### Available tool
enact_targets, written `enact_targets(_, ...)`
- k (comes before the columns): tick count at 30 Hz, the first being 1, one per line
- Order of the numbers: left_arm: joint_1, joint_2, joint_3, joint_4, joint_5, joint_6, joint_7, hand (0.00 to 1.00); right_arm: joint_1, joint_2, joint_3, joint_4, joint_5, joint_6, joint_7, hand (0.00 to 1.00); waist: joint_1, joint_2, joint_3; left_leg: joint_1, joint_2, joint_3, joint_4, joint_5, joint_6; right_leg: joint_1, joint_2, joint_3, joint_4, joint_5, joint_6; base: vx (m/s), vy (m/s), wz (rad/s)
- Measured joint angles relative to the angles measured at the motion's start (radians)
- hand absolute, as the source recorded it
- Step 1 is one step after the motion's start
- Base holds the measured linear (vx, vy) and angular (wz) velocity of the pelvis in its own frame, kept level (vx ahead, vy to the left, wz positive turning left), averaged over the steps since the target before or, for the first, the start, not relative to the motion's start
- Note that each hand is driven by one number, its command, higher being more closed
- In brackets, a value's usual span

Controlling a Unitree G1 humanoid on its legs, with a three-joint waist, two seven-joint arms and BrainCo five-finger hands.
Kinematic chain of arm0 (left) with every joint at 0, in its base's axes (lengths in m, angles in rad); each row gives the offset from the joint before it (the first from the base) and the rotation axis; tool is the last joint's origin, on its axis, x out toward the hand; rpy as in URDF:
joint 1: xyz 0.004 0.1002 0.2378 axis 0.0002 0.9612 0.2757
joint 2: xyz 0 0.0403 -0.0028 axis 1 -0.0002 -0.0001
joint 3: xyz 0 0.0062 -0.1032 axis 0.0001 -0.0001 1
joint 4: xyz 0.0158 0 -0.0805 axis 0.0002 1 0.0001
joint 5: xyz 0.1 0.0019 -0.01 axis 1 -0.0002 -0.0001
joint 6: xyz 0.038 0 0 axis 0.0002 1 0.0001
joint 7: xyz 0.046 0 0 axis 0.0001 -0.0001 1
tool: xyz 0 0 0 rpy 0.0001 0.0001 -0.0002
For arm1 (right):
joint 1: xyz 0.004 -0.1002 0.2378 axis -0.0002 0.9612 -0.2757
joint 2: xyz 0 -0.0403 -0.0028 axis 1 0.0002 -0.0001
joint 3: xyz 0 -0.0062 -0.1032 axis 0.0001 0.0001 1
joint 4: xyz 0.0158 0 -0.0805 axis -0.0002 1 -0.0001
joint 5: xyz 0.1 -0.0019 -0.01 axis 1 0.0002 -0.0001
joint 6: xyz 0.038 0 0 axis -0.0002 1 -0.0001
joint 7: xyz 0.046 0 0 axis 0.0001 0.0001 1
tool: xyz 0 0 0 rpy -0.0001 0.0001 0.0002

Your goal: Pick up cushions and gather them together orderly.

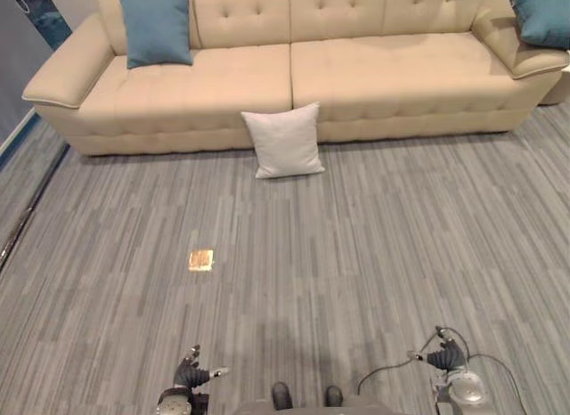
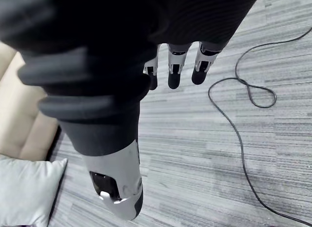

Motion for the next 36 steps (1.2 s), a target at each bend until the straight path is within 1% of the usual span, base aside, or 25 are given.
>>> enact_targets(1,0.000,-0.004,0.000,-0.016,-0.011,0.000,0.004,0.00,-0.001,0.000,0.000,0.000,0.000,0.001,-0.001,0.00,0.001,0.005,0.008,-0.005,-0.001,0.004,0.028,-0.030,0.006,-0.041,-0.012,-0.010,0.102,-0.026,0.034,0.06,0.083,-0.13)
enact_targets(3,0.000,-0.001,-0.001,-0.033,-0.012,0.000,0.017,0.00,0.000,0.013,0.001,0.000,0.002,0.002,-0.002,0.00,-0.001,0.007,0.020,0.011,-0.008,-0.006,0.045,-0.070,0.018,-0.138,-0.037,-0.043,0.348,-0.041,0.054,0.09,0.121,-0.02)
enact_targets(5,-0.015,0.020,-0.020,-0.045,-0.014,0.001,0.023,0.00,0.019,0.025,0.031,-0.001,0.010,0.003,-0.013,0.00,-0.002,-0.011,0.039,0.055,-0.028,-0.028,0.064,-0.108,0.034,-0.259,-0.084,-0.088,0.599,-0.063,0.015,0.23,0.107,0.24)
enact_targets(6,-0.021,0.024,-0.026,-0.045,-0.017,0.002,0.023,0.00,0.024,0.025,0.035,-0.001,0.010,0.007,-0.013,0.00,-0.003,-0.010,0.046,0.067,-0.028,-0.033,0.070,-0.112,0.040,-0.279,-0.091,-0.097,0.619,-0.079,0.015,0.28,0.063,0.28)
enact_targets(9,-0.058,0.025,-0.026,-0.045,-0.031,0.003,0.039,0.00,0.013,0.024,0.038,-0.001,0.032,0.020,-0.015,0.00,-0.016,0.002,0.081,0.134,-0.014,-0.068,0.058,-0.140,0.045,-0.373,-0.098,-0.171,0.511,-0.094,-0.005,0.40,0.034,0.41)
enact_targets(12,-0.096,0.025,-0.029,-0.045,-0.033,0.003,0.040,0.00,-0.008,0.019,0.040,-0.005,0.041,0.021,-0.015,0.00,-0.056,0.012,0.118,0.226,0.018,-0.122,-0.022,-0.140,0.023,-0.428,-0.066,-0.224,0.159,0.058,-0.013,0.59,-0.066,0.66)
enact_targets(13,-0.100,0.030,-0.040,-0.045,-0.033,0.003,0.040,0.00,0.001,0.018,0.039,-0.028,0.041,0.021,-0.015,0.00,-0.061,0.000,0.117,0.265,0.014,-0.141,-0.039,-0.153,-0.013,-0.431,-0.069,-0.222,0.042,0.132,-0.022,0.62,-0.130,0.68)
enact_targets(14,-0.101,0.025,-0.048,-0.040,-0.032,0.003,0.039,0.00,0.025,0.015,0.038,-0.043,0.041,0.020,-0.017,0.00,-0.062,-0.008,0.118,0.298,0.022,-0.150,-0.025,-0.180,-0.060,-0.443,-0.066,-0.202,0.077,0.248,-0.089,0.64,-0.151,0.53)
enact_targets(15,-0.101,0.025,-0.048,-0.040,-0.032,0.003,0.039,0.00,0.025,0.015,0.038,-0.044,0.041,0.020,-0.016,0.00,-0.062,-0.008,0.118,0.299,0.023,-0.150,-0.025,-0.180,-0.060,-0.443,-0.067,-0.202,0.078,0.250,-0.091,0.65,-0.187,0.24)
enact_targets(16,-0.096,0.014,-0.048,-0.037,-0.032,0.002,0.037,0.00,0.017,0.017,0.036,-0.057,0.041,0.021,-0.016,0.00,-0.059,0.008,0.109,0.293,0.057,-0.149,0.058,-0.171,-0.105,-0.479,-0.066,-0.203,0.214,0.245,-0.144,0.66,-0.223,0.06)
enact_targets(17,-0.101,0.012,-0.048,-0.030,-0.032,0.003,0.036,0.00,0.009,0.023,0.036,-0.070,0.041,0.020,-0.015,0.00,-0.061,0.010,0.110,0.249,0.071,-0.138,0.180,-0.122,-0.187,-0.470,-0.065,-0.212,0.259,0.188,-0.156,0.66,-0.238,0.06)
enact_targets(18,-0.101,0.008,-0.048,-0.027,-0.032,0.003,0.036,0.00,0.008,0.023,0.036,-0.076,0.041,0.020,-0.015,0.00,-0.060,0.010,0.111,0.215,0.081,-0.132,0.265,-0.082,-0.224,-0.450,-0.062,-0.214,0.265,0.165,-0.160,0.68,-0.251,0.07)
enact_targets(19,-0.100,-0.003,-0.047,-0.021,-0.032,0.003,0.036,0.00,0.007,0.022,0.037,-0.079,0.042,0.020,-0.015,0.00,-0.060,0.015,0.115,0.133,0.119,-0.136,0.499,0.051,-0.256,-0.375,-0.047,-0.215,0.239,0.132,-0.167,0.55,-0.194,0.01)
enact_targets(20,-0.098,-0.009,-0.046,-0.021,-0.032,0.002,0.035,0.00,0.006,0.021,0.040,-0.078,0.042,0.020,-0.015,0.00,-0.056,0.021,0.117,0.087,0.147,-0.134,0.626,0.056,-0.262,-0.326,-0.032,-0.219,0.214,0.125,-0.169,0.77,-0.240,-0.01)
enact_targets(22,-0.096,-0.025,-0.044,-0.019,-0.032,0.001,0.034,0.00,0.008,0.037,0.041,-0.093,0.063,0.016,-0.018,0.00,-0.037,0.011,0.125,-0.064,0.237,-0.077,0.964,-0.006,-0.160,-0.130,0.006,-0.209,0.112,0.104,-0.185,0.63,-0.158,-0.18)
enact_targets(24,-0.096,-0.035,-0.044,-0.032,-0.032,0.001,0.034,0.00,0.012,0.045,0.041,-0.131,0.085,0.011,-0.020,0.00,-0.016,-0.008,0.123,-0.168,0.259,-0.003,0.980,-0.032,-0.117,-0.031,0.004,-0.178,0.044,0.074,-0.172,0.43,-0.048,-0.34)
enact_targets(26,-0.096,-0.050,-0.032,-0.045,-0.032,0.000,0.034,0.00,0.015,0.046,0.040,-0.157,0.102,0.010,-0.023,0.00,0.001,-0.009,0.126,-0.289,0.279,0.043,0.882,-0.051,-0.085,0.044,0.010,-0.165,-0.030,0.055,-0.162,0.57,-0.009,-0.25)
enact_targets(27,-0.094,-0.053,-0.028,-0.045,-0.032,0.001,0.034,0.00,0.016,0.055,0.040,-0.157,0.111,0.011,-0.027,0.00,0.007,-0.007,0.124,-0.327,0.261,0.064,0.705,-0.051,-0.082,0.092,0.002,-0.158,-0.067,0.049,-0.147,0.48,0.063,-0.19)
enact_targets(29,-0.085,-0.060,-0.025,-0.043,-0.033,0.001,0.035,0.00,0.016,0.060,0.031,-0.149,0.113,0.010,-0.037,0.00,0.031,-0.013,0.127,-0.337,0.187,0.017,0.287,0.001,-0.122,0.157,-0.015,-0.125,-0.102,0.022,-0.117,0.55,0.129,-0.36)
enact_targets(31,-0.056,-0.066,-0.026,-0.023,-0.033,0.001,0.038,0.00,0.017,0.051,0.030,-0.110,0.113,0.009,-0.043,0.00,0.044,0.006,0.114,-0.324,0.158,-0.056,0.070,0.066,-0.152,0.214,-0.014,-0.084,-0.119,-0.033,-0.074,0.50,0.236,-0.61)
enact_targets(32,-0.053,-0.064,-0.025,-0.006,-0.032,0.002,0.037,0.00,0.018,0.054,0.031,-0.095,0.112,0.010,-0.044,0.00,0.052,0.009,0.106,-0.319,0.149,-0.070,0.095,0.133,-0.123,0.231,-0.026,-0.070,-0.106,-0.057,-0.064,0.58,0.314,-0.70)
enact_targets(33,-0.036,-0.062,-0.016,0.004,-0.036,0.005,0.036,0.00,0.029,0.062,0.033,-0.083,0.109,0.011,-0.044,0.00,0.056,-0.019,0.084,-0.327,0.123,-0.086,0.137,0.163,-0.094,0.224,-0.060,-0.048,-0.066,-0.094,-0.044,0.49,0.234,-0.53)
enact_targets(34,-0.033,-0.056,-0.005,0.007,-0.040,0.005,0.039,0.00,0.040,0.072,0.033,-0.076,0.108,0.009,-0.044,0.00,0.055,-0.043,0.065,-0.332,0.096,-0.076,0.201,0.149,-0.070,0.186,-0.099,-0.025,0.059,-0.121,-0.009,0.74,0.328,-0.60)
enact_targets(35,-0.036,-0.045,-0.005,0.015,-0.041,0.005,0.039,0.00,0.039,0.083,0.035,-0.062,0.107,0.011,-0.043,0.00,0.054,-0.065,0.064,-0.303,0.079,-0.040,0.236,0.104,-0.036,0.122,-0.137,0.005,0.245,-0.123,0.021,0.63,0.264,-0.51)
enact_targets(36,-0.035,-0.040,-0.006,0.018,-0.041,0.006,0.039,0.00,0.039,0.090,0.038,-0.061,0.107,0.011,-0.042,0.00,0.054,-0.074,0.061,-0.282,0.068,-0.027,0.245,0.087,-0.028,0.081,-0.157,0.014,0.354,-0.102,0.059,0.73,0.313,-0.46)
